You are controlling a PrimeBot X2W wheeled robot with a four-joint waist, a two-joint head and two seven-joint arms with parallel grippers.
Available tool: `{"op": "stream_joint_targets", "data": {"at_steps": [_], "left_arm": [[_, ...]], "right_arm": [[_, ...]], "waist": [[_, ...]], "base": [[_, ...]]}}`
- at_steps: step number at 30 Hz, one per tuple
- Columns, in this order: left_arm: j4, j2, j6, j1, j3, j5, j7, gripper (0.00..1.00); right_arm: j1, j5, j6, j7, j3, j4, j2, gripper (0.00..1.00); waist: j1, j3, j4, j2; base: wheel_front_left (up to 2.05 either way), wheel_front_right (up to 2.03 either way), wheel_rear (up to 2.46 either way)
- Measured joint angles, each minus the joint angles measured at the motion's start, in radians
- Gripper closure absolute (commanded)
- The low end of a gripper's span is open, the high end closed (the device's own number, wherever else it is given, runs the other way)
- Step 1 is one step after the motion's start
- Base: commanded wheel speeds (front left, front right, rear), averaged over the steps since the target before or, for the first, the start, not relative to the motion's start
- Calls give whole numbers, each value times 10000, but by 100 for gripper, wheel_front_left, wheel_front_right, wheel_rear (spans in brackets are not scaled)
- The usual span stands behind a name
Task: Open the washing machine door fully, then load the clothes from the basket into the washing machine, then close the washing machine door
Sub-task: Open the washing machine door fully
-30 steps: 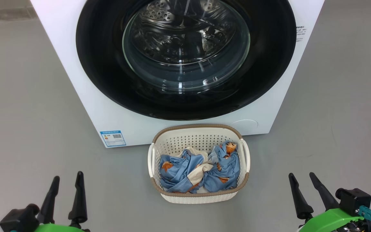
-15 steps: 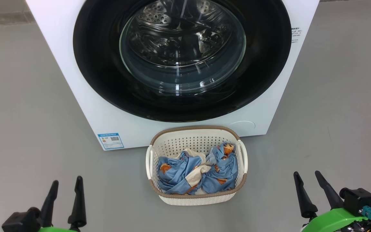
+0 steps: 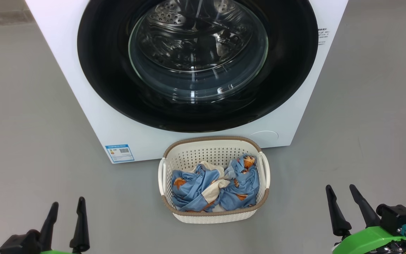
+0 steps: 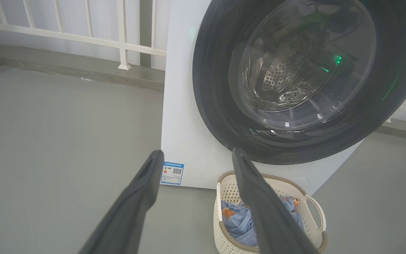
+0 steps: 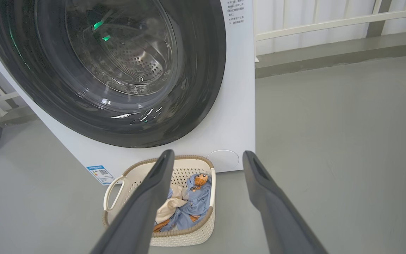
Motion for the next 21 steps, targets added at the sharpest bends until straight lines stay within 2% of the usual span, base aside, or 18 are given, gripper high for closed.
{"op": "stream_joint_targets", "data": {"at_steps": [8,21], "left_arm": [[4,-6,0,-16,128,146,0,0],[6,-4,-2,-58,17,144,0,0]], "right_arm": [[-1,-86,0,0,-6,-59,111,0],[-2,-96,0,0,-4,-100,123,0]], "waist": [[0,112,-37,0],[0,239,-83,0]], "base": [[63,63,-126],[120,120,-240]]}}
